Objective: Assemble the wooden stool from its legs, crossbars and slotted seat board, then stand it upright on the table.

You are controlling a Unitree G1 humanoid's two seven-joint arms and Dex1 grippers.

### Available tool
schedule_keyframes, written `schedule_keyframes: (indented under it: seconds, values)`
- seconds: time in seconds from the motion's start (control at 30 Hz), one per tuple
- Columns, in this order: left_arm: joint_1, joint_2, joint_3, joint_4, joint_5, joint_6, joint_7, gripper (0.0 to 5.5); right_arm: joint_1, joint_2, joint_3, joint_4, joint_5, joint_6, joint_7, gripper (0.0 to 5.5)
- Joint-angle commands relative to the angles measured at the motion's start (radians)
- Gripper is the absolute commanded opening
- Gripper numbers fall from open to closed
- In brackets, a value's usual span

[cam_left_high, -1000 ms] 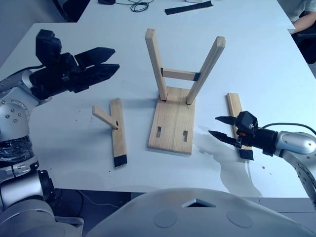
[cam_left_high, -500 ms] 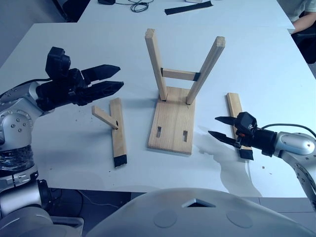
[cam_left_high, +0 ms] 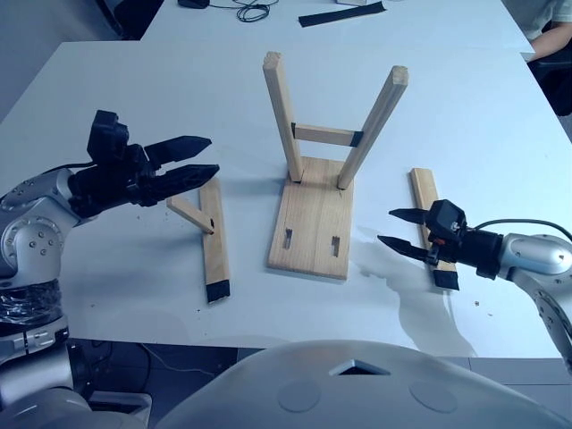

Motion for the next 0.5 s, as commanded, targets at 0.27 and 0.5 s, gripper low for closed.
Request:
schedule_keyframes:
  seconds: [0.27,0.5]
  values:
    - [-0.099,0.022,0.053,0.002,-0.057,0.024,-0.003,3.45,-0.022,-0.021,-0.009,-0.004,0.01,0.008,0.02,2.73]
    - [0.111,-0.105,-0.123,0.016,0.109,-0.106,-0.025,3.45,-0.025,-0.031,0.007,0.002,0.009,0.008,0.046,2.73]
